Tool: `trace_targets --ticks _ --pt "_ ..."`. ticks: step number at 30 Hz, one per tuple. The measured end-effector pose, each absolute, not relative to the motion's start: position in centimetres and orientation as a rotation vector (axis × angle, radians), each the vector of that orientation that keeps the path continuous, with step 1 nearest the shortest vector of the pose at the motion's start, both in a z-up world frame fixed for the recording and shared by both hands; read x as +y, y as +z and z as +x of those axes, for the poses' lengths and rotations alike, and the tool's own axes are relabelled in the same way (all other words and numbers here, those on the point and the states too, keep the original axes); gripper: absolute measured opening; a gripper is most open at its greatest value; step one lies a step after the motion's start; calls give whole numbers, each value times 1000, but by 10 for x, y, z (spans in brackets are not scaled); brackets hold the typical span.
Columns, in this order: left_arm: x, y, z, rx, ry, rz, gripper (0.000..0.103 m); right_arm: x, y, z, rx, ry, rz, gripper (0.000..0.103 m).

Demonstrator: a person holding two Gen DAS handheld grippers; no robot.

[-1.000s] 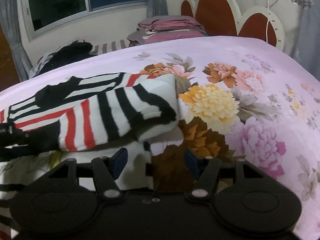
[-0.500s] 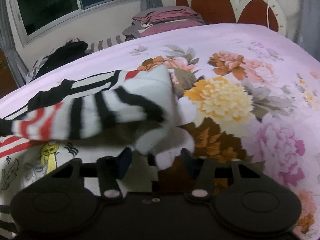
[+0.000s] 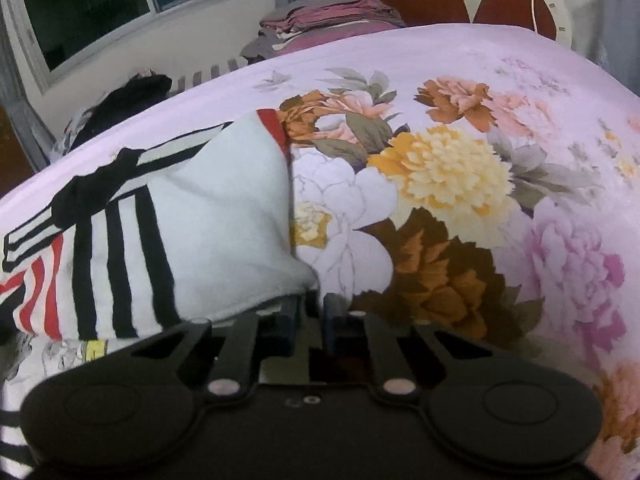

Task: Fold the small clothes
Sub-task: 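Grasp the sweater side edge with the right gripper, fold it inward, release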

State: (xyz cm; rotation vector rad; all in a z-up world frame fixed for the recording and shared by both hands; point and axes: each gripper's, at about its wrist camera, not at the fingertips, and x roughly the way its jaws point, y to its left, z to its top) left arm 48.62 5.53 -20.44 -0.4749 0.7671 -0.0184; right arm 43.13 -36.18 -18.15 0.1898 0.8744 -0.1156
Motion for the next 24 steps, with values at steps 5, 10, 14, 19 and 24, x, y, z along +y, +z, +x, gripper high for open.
trace_targets --ticks 5,10,14,19,24 --pt "57 -191 473 734 20 -453 0 -369 -167 411 848 -92 181 30" --pt "52 -164 459 658 -1 -392 24 -376 -143 407 772 -94 153 35" --pt "31 -148 463 610 -80 -356 57 -381 -140 439 761 -103 176 45" --pt "10 -156 479 656 -136 -318 57 -371 -147 488 774 -74 149 45" --pt "8 -181 490 725 -117 -323 57 -365 -161 535 815 -65 180 45"
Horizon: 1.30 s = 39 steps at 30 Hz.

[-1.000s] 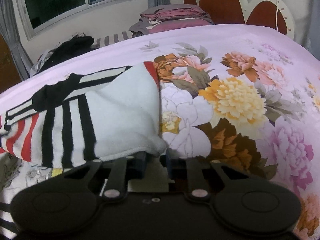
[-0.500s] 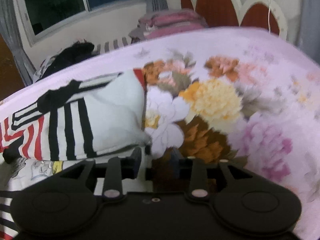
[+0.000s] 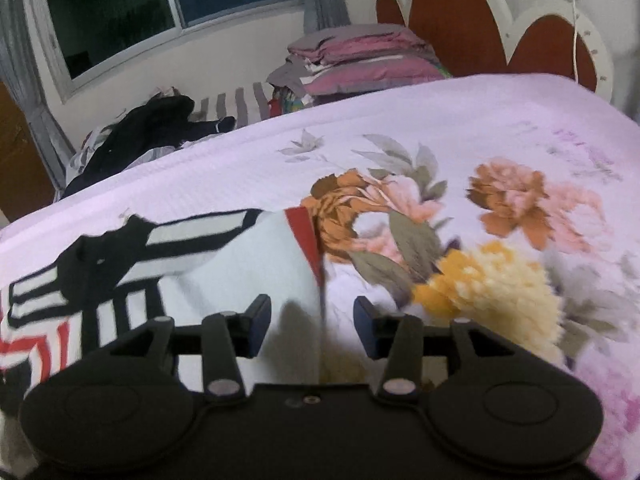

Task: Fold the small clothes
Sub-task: 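Move the left gripper toward the other black sleeve cuff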

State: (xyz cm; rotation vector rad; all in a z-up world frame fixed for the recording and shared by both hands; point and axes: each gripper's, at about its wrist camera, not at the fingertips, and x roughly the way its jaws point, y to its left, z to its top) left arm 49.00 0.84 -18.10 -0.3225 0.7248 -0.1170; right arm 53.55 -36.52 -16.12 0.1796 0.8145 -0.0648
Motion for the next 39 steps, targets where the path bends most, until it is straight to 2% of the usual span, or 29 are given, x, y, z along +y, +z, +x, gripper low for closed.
trace_targets --ticks 6,7,8,11,14,21,33,36,39 --pt "15 -204 493 776 -133 -329 57 -361 -174 568 844 -58 211 43" --pt "15 -204 493 776 -135 -322 57 -360 -176 571 846 -61 209 37" --pt "15 -203 493 776 -134 -322 57 -359 -178 574 850 -75 195 23" --pt "16 -204 493 772 -132 -323 57 -357 -185 579 843 -125 136 20" --pt "17 -203 493 775 -129 -321 57 -358 -185 581 839 -146 112 25" --pt "16 -189 489 802 -110 -369 57 -351 -158 549 799 -98 103 29" --pt "10 -192 474 828 -52 -299 57 -319 -174 480 846 2 -48 31" --pt "12 -182 465 826 -39 -355 57 -318 -162 470 824 19 -24 32" --pt "13 -174 449 820 -23 -372 59 -314 -159 461 823 29 -37 37"
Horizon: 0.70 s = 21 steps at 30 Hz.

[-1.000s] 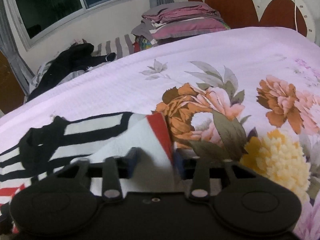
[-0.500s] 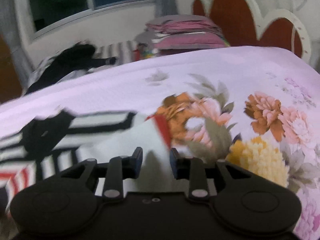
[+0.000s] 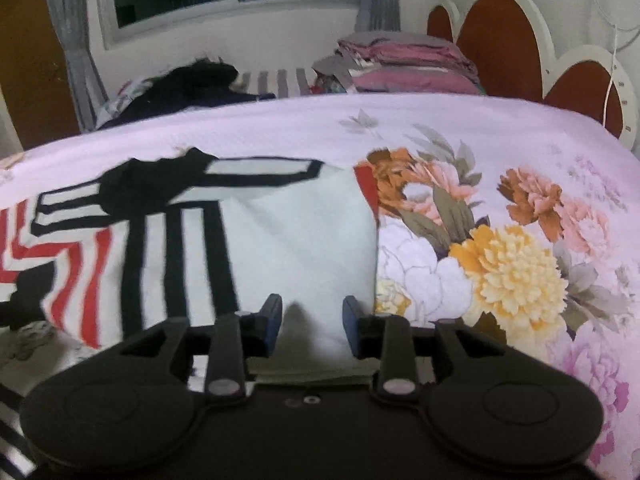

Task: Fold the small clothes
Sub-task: 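Move the left gripper toward the other black sleeve cuff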

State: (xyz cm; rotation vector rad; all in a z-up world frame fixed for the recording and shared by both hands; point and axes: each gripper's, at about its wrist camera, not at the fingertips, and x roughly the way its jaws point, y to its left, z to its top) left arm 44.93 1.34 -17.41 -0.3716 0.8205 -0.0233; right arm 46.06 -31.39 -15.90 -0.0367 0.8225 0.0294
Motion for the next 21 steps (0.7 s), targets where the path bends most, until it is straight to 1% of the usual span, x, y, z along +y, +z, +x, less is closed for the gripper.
trace_targets --ticks 1,2,3,8,13,21 --pt "14 -173 445 822 -16 -370 63 -314 -164 460 848 30 -46 40" --pt "16 -171 438 824 7 -365 65 -314 -167 459 861 28 -52 39" --pt "18 -169 433 821 25 -367 66 -315 -166 456 860 29 -47 39" --pt "38 -156 396 793 92 -417 66 -311 -137 435 789 79 3 46" --pt "65 -146 360 765 188 -453 66 -281 -115 411 753 187 2 47" --pt "135 -146 319 740 314 -518 66 -215 -106 398 741 307 -14 48"
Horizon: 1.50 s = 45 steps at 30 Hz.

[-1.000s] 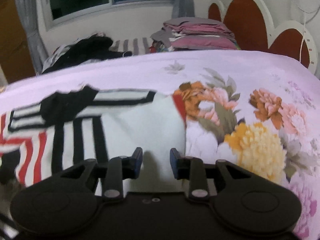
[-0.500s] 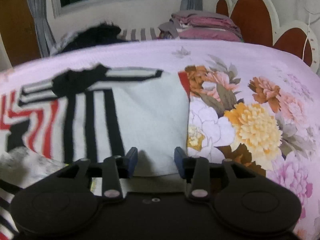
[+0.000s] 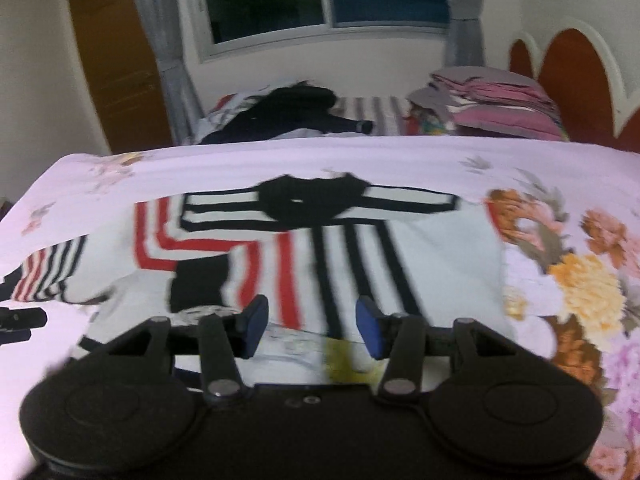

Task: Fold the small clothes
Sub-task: 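Move the left gripper toward the other black sleeve cuff, then close the left gripper on the black sleeve cuff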

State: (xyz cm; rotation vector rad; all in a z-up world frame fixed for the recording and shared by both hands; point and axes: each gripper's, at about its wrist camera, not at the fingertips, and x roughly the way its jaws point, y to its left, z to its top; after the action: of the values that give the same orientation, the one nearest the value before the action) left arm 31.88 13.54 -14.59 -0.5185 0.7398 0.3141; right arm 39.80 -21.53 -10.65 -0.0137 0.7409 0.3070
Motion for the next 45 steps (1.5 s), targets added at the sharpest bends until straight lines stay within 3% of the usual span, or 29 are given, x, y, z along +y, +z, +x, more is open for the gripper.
trace_targets --ticks 4,11,19,28,30,32,36,37,45 --pt "175 -154 310 733 357 -554 66 -179 -111 405 741 315 -27 56" --pt "253 -173 304 708 429 -637 66 -121 -129 426 761 297 -91 59" --pt "332 -207 309 667 451 -815 66 -87 -152 441 801 268 -115 59" --pt "365 -234 336 558 447 -898 65 -79 -165 455 839 207 -100 60" --pt "371 -238 343 536 459 -914 47 -78 -167 458 842 189 -103 60" --pt "379 -245 348 537 475 -935 17 -77 -168 462 846 170 -103 60" --pt "380 -245 355 527 468 -913 12 -73 -165 469 832 145 -98 60" --pt "378 -243 357 521 454 -906 5 -72 -167 471 834 138 -101 60" --pt "358 -197 374 447 316 -780 5 -71 -182 481 894 132 -109 59"
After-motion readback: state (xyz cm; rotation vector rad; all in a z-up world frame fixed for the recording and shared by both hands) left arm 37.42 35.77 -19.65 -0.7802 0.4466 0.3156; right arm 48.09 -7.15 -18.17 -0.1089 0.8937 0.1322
